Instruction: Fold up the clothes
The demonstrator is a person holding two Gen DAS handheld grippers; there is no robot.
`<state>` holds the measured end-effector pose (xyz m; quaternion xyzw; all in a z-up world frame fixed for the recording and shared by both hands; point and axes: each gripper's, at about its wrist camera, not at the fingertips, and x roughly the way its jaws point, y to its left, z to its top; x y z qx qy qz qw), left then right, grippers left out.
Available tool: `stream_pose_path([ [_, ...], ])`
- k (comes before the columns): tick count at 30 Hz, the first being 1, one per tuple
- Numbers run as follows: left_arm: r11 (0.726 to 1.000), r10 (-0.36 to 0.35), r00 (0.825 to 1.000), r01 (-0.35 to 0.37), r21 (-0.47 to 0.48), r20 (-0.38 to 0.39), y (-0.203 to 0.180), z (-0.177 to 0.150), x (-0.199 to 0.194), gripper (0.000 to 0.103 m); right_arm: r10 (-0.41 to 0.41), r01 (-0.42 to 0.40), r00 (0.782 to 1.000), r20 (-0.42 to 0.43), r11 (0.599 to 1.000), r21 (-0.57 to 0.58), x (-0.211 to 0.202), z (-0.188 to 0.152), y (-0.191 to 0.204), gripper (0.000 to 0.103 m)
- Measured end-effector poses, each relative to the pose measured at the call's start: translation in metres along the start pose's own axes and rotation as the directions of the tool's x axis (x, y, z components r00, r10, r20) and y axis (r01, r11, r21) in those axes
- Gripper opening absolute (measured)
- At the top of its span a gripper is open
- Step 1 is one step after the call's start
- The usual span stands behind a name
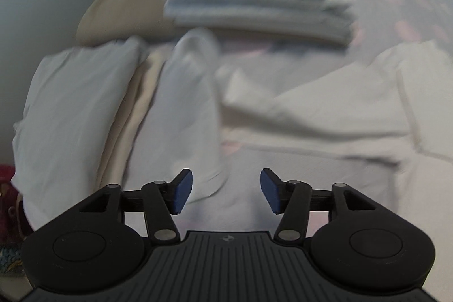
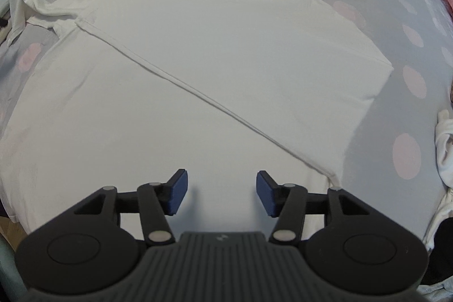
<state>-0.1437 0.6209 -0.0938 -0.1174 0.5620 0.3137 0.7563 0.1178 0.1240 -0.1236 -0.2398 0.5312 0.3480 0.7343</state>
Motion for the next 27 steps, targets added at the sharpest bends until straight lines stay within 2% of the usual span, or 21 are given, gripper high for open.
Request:
stream_pose_path([
  [3, 0.999, 0.04, 0.999, -0.04, -0.018, -0.012, 0.008, -0.005, 0.024, 0.052, 0.019, -0.019, 1.0, 0.011, 1.0, -0.018, 0.005, 0.005, 0.003, 0.06],
  [10, 0.99, -0.01, 0.999, 0.014, -0.143, 0.031, 0.021, 0.002, 0.05, 0.052, 0.019, -0.019, 1.0, 0.006, 0.998, -0.061, 0.009, 0.009, 0.014, 0.061],
  [11, 0.988, -0.008, 0.999, 0.015, -0.155, 0.042, 0.021, 0.003, 0.051, 0.046, 0.019, -0.019, 1.0, 0.004, 0.998, -0.061, 0.011, 0.01, 0.013, 0.061],
  [12, 0.984, -0.007, 0.999, 0.016, -0.178, 0.048, 0.023, 0.003, 0.051, 0.026, 0.019, -0.019, 1.0, 0.002, 0.998, -0.061, 0.012, 0.01, 0.013, 0.061],
  [13, 0.979, -0.007, 0.999, 0.018, -0.204, 0.054, 0.025, 0.004, 0.051, 0.017, 0.019, -0.019, 1.0, 0.0, 0.998, -0.062, 0.013, 0.011, 0.013, 0.061],
  [15, 0.975, -0.006, 0.996, 0.024, -0.222, 0.085, 0.026, 0.006, 0.044, 0.006, 0.02, -0.02, 1.0, -0.003, 0.998, -0.061, 0.014, 0.011, 0.012, 0.061],
  [17, 0.98, 0.018, 0.991, 0.01, -0.201, 0.135, 0.022, 0.009, 0.029, 0.003, 0.022, -0.022, 1.0, -0.002, 0.998, -0.065, 0.013, 0.011, 0.012, 0.061],
  [20, 0.984, 0.01, 0.978, 0.027, -0.176, 0.208, 0.011, 0.016, -0.006, 0.002, 0.025, -0.024, 1.0, 0.004, 0.997, -0.079, 0.01, 0.012, 0.014, 0.061],
  [23, 0.984, -0.068, 0.955, 0.113, -0.14, 0.288, -0.002, 0.021, -0.053, 0.002, 0.033, -0.031, 0.999, 0.022, 0.996, -0.089, 0.004, 0.013, 0.017, 0.061],
  [27, 0.964, -0.212, 0.901, 0.257, -0.073, 0.378, -0.026, 0.024, -0.114, 0.002, 0.046, -0.041, 0.998, 0.051, 0.994, -0.099, -0.005, 0.014, 0.023, 0.061],
])
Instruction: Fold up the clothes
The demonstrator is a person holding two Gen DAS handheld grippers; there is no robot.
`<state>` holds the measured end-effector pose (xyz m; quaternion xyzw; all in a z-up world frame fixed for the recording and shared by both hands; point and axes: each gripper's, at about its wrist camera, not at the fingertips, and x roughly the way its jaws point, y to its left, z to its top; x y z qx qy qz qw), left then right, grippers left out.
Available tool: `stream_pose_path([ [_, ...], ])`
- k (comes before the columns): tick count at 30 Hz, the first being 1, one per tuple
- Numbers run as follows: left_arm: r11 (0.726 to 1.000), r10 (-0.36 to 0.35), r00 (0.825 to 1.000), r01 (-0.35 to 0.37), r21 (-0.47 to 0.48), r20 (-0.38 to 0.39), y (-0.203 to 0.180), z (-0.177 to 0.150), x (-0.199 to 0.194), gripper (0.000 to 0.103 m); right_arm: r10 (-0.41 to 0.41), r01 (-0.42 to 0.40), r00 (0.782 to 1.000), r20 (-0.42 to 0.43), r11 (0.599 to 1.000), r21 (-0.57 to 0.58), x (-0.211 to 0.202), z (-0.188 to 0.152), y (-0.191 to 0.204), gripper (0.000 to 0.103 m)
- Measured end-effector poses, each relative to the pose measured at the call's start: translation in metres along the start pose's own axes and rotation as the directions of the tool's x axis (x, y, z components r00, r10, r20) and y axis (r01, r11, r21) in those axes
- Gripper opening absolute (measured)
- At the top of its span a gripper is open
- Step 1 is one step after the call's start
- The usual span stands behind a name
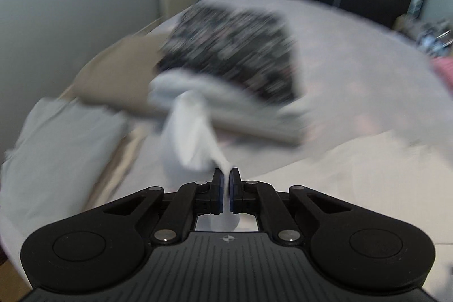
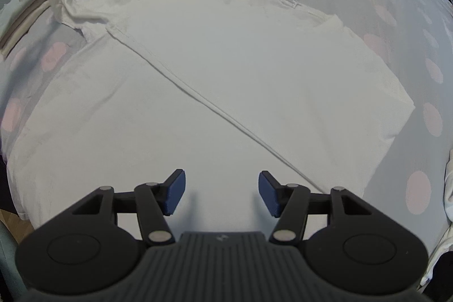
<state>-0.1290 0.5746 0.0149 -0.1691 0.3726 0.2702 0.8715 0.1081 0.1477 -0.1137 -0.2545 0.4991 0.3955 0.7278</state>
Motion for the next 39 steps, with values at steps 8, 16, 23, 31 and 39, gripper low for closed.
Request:
stream_pose_path([
  [8, 0.947, -0.314, 0.946, 0.307, 0.09, 0.078, -0.096, 0.022, -0.044, 0.002, 0.007, -0.006, 0.998, 0.058, 1.0, -0.015, -0.019, 0.006, 0.005, 0.061],
  [16, 0.826, -0.545, 0.838, 0.538, 0.169, -0.005, -0.189, 0.015, -0.042, 0.002, -0.032, 0.028, 0.993, 0.118, 0.999, 0.039, -0.036, 0.01, -0.01, 0.061],
  [23, 0.742, -0.605, 0.777, 0.63, 0.231, -0.175, -0.273, -0.014, -0.006, 0.002, -0.063, 0.05, 0.988, 0.139, 0.995, 0.091, -0.045, 0.011, -0.031, 0.061],
  [31, 0.699, -0.534, 0.757, 0.646, 0.305, -0.377, -0.324, -0.061, 0.03, 0.003, -0.094, 0.077, 0.989, 0.111, 0.986, 0.148, -0.042, 0.009, -0.062, 0.06],
  [39, 0.72, -0.49, 0.78, 0.614, 0.323, -0.389, -0.315, -0.06, 0.037, 0.008, -0.053, 0.035, 0.992, 0.113, 0.987, 0.155, -0.034, 0.02, -0.059, 0.058],
])
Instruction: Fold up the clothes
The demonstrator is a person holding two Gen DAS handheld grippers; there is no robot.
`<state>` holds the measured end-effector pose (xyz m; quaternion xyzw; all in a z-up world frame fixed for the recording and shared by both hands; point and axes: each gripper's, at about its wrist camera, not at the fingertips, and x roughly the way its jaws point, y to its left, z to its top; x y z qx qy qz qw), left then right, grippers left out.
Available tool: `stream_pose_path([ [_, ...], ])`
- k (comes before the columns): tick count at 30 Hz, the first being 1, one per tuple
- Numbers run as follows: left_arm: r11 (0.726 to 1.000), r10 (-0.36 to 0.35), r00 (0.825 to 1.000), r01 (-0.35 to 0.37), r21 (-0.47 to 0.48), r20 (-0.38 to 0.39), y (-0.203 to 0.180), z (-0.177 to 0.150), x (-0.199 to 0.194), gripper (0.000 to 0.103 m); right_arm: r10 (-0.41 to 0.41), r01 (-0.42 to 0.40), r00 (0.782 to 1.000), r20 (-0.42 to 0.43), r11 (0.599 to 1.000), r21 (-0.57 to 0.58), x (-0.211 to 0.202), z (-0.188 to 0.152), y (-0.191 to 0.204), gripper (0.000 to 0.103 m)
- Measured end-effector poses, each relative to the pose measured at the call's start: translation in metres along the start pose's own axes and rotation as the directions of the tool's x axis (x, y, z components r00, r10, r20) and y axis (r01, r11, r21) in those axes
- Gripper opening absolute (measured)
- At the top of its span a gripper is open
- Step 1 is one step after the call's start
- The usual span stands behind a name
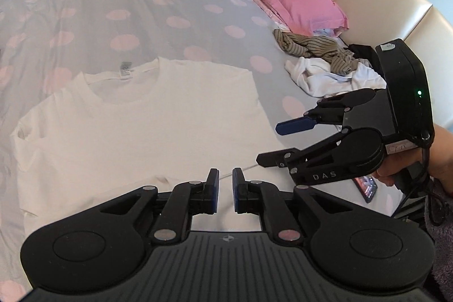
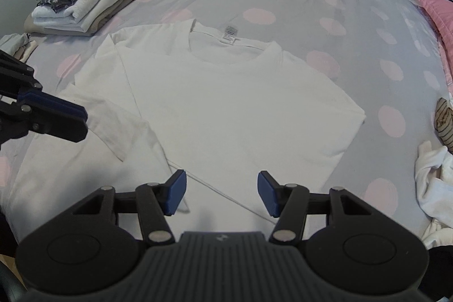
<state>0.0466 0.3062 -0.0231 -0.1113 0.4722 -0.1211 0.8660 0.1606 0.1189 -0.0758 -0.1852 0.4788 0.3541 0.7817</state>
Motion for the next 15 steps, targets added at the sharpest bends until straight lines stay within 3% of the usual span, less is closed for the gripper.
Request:
stream_pose_path([
  [5, 0.992, 0.123, 0.992, -0.124, -0.026, -0.016, 0.025, 0.002, -0.005, 0.01, 0.097, -0.096, 0.995, -0.038, 0.995, 0.028, 0.016, -0.002, 0.015, 0.055],
  [10, 0.961, 0.271, 0.961, -0.273, -0.04, -0.051, 0.06, -0.015, -0.012, 0.014, 0.218, -0.211, 0.97, -0.109, 0.975, 0.071, 0.037, -0.012, 0.034, 0.055],
  [13, 0.94, 0.335, 0.939, -0.339, -0.043, -0.083, 0.084, -0.029, -0.015, 0.021, 0.242, -0.238, 0.961, -0.135, 0.97, 0.046, 0.044, -0.014, 0.05, 0.056],
  [15, 0.93, 0.354, 0.928, -0.363, -0.059, -0.119, 0.1, -0.038, -0.013, 0.033, 0.246, -0.243, 0.958, -0.15, 0.969, 0.036, 0.051, -0.016, 0.058, 0.057],
])
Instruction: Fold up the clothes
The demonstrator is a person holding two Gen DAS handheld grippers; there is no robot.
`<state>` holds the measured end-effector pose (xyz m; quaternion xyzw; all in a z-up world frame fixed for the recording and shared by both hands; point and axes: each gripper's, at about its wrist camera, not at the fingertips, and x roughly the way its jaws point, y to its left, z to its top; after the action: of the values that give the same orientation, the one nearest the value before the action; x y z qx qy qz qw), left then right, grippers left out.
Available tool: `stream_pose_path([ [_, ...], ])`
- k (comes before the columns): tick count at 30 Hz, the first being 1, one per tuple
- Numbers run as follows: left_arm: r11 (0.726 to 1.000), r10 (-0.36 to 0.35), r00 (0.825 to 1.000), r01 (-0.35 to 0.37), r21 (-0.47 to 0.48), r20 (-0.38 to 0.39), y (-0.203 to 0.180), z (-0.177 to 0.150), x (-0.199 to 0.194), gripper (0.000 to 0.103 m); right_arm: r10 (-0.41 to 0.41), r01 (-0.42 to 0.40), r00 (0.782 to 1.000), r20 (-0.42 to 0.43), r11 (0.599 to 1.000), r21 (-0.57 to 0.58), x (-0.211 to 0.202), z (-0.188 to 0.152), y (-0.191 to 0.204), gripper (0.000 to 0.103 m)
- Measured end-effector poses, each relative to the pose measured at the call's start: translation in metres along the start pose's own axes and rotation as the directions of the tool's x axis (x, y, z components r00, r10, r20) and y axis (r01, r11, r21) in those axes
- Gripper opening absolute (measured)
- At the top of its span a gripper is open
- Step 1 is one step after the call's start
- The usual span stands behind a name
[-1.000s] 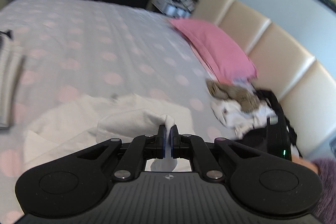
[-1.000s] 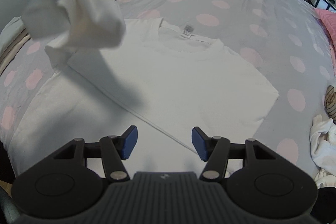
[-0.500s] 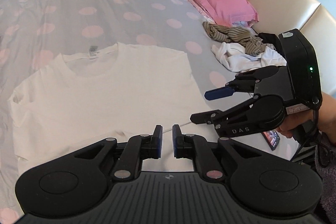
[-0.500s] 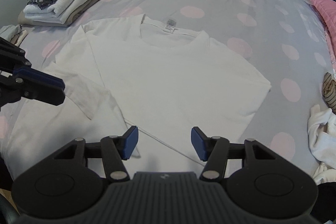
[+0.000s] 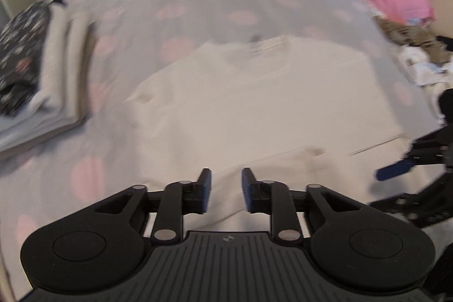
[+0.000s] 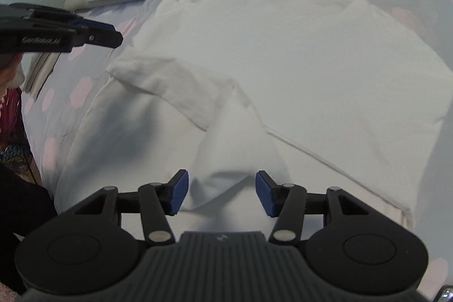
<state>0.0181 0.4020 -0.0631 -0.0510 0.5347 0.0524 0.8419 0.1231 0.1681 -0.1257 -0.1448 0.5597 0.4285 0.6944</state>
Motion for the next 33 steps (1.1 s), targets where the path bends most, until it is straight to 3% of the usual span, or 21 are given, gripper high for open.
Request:
stream_pose_path([
  [2, 1.0, 0.01, 0.999, -0.011, -0.021, -0.039, 0.013, -0.009, 0.009, 0.041, -0.012, 0.012, 1.0, -0.012, 1.0, -0.001, 0.01, 0.0, 0.002, 0.055],
  [3, 1.0, 0.013, 0.998, -0.014, -0.027, -0.058, 0.017, -0.013, 0.014, 0.041, -0.022, 0.022, 1.0, -0.013, 1.0, -0.004, 0.014, -0.001, 0.002, 0.044],
  [4, 0.999, 0.018, 0.997, -0.02, -0.028, -0.079, 0.021, -0.017, 0.019, 0.041, -0.025, 0.025, 1.0, -0.013, 1.0, -0.008, 0.017, -0.001, 0.002, 0.02],
  [5, 0.999, 0.026, 0.995, -0.028, -0.026, -0.097, 0.025, -0.021, 0.025, 0.041, -0.02, 0.02, 1.0, -0.009, 1.0, -0.009, 0.018, -0.001, 0.0, 0.013],
  [8, 0.999, 0.042, 0.99, -0.046, -0.026, -0.136, 0.033, -0.029, 0.037, 0.039, -0.027, 0.028, 0.999, 0.017, 0.999, -0.038, 0.008, 0.003, -0.001, 0.009],
  [12, 0.998, 0.032, 0.987, -0.041, -0.054, -0.159, 0.042, -0.035, 0.043, 0.035, -0.028, 0.033, 0.999, 0.036, 0.989, -0.143, -0.018, 0.006, 0.001, 0.007],
  [15, 0.997, 0.04, 0.987, -0.05, -0.057, -0.156, 0.044, -0.036, 0.041, 0.035, -0.048, 0.051, 0.999, 0.018, 0.961, -0.272, -0.036, 0.0, 0.006, 0.007],
  [17, 0.997, 0.044, 0.987, -0.053, -0.06, -0.152, 0.045, -0.036, 0.038, 0.035, -0.063, 0.057, 0.998, -0.004, 0.929, -0.365, -0.043, -0.008, 0.012, 0.007],
  [22, 0.996, 0.041, 0.99, -0.051, -0.072, -0.137, 0.046, -0.037, 0.033, 0.035, -0.041, -0.018, 0.993, -0.112, 0.878, -0.479, -0.038, -0.036, 0.02, 0.007],
  [27, 0.996, 0.04, 0.991, -0.05, -0.075, -0.129, 0.046, -0.034, 0.032, 0.035, -0.047, -0.081, 0.973, -0.227, 0.849, -0.523, -0.005, -0.063, 0.031, 0.007],
  [31, 0.996, 0.044, 0.991, -0.053, -0.07, -0.126, 0.046, -0.034, 0.033, 0.035, -0.032, -0.102, 0.966, -0.258, 0.866, -0.49, 0.001, -0.068, 0.025, 0.021],
  [33, 0.996, 0.046, 0.991, -0.055, -0.069, -0.124, 0.047, -0.034, 0.034, 0.035, -0.025, -0.084, 0.973, -0.227, 0.886, -0.457, -0.009, -0.063, 0.013, 0.024],
])
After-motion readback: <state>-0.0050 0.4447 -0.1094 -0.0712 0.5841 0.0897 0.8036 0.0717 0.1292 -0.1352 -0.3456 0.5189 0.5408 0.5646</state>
